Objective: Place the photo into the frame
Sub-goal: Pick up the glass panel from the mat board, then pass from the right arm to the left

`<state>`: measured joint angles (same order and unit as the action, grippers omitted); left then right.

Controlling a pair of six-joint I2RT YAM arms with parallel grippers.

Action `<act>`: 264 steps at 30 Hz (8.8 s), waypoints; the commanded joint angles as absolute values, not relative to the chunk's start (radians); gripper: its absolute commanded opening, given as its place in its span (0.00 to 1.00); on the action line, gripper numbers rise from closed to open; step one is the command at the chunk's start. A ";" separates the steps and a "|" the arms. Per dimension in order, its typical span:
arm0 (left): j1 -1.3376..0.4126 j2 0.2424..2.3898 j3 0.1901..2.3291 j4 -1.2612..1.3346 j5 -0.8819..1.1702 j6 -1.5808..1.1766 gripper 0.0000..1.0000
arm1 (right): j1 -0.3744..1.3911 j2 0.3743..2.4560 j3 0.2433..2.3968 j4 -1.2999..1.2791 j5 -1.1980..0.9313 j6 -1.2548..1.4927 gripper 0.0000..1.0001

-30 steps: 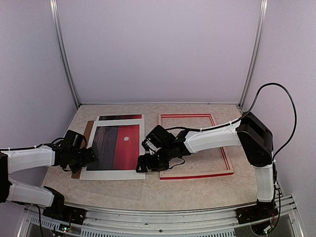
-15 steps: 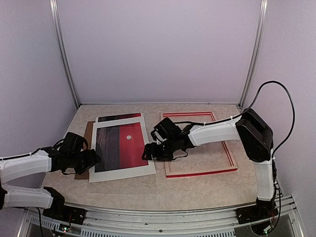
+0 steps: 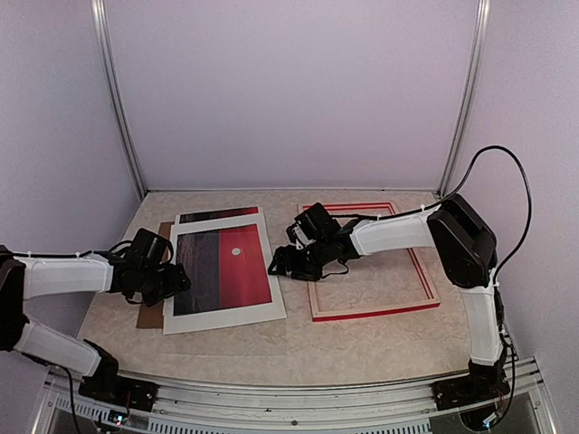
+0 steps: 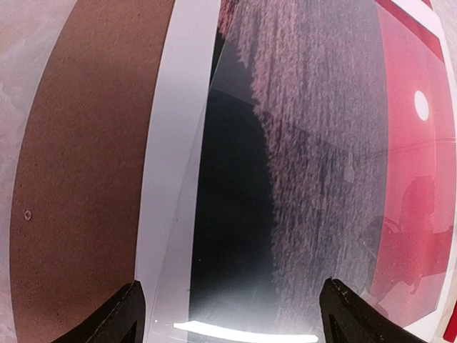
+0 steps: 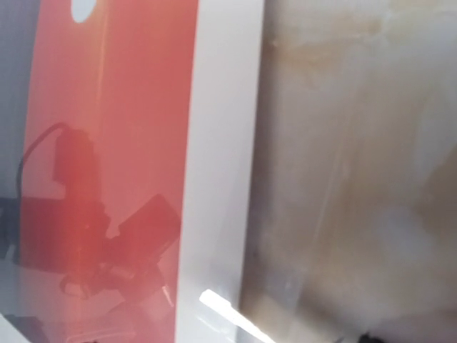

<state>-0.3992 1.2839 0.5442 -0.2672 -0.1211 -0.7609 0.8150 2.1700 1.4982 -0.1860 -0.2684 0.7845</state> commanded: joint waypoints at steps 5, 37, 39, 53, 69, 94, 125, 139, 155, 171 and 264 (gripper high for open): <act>-0.346 1.353 0.635 -0.227 -0.148 -0.638 0.82 | 0.806 2.250 1.491 -0.197 -0.308 0.806 0.77; -0.334 1.454 0.647 -0.137 -0.095 -0.594 0.82 | 0.804 2.254 1.436 -0.112 -0.329 0.879 0.75; -0.337 1.468 0.647 -0.132 -0.096 -0.594 0.82 | 0.804 2.254 1.434 -0.113 -0.326 0.880 0.75; -0.369 1.492 0.594 -0.065 -0.044 -0.604 0.81 | 0.803 2.256 1.376 -0.003 -0.375 0.987 0.72; -0.371 1.447 0.538 -0.018 -0.032 -0.614 0.80 | 0.784 2.187 1.308 0.149 -0.436 1.065 0.53; -0.375 1.448 0.540 -0.028 -0.044 -0.600 0.79 | 0.784 2.138 1.339 0.158 -0.403 0.965 0.47; -0.389 1.417 0.550 -0.040 -0.054 -0.596 0.79 | 0.788 2.129 1.370 0.287 -0.548 0.965 0.26; -0.394 1.319 0.556 -0.047 -0.075 -0.586 0.79 | 0.797 2.163 1.503 0.067 -0.538 0.872 0.00; -0.389 1.044 0.506 0.111 0.072 -0.580 0.96 | 0.705 1.822 1.402 0.011 -0.685 0.544 0.00; -0.388 1.135 0.509 0.415 0.288 -0.569 0.99 | 0.618 1.675 1.443 0.022 -0.878 0.581 0.00; -0.473 1.512 0.734 0.963 0.744 -0.620 0.82 | 0.525 1.489 1.669 -0.457 -0.841 0.285 0.00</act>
<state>-0.4992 1.5288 0.7116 0.8749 0.6804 -0.5694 0.5625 1.4975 1.6852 -0.4767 -0.8444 0.2619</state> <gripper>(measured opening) 0.885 0.005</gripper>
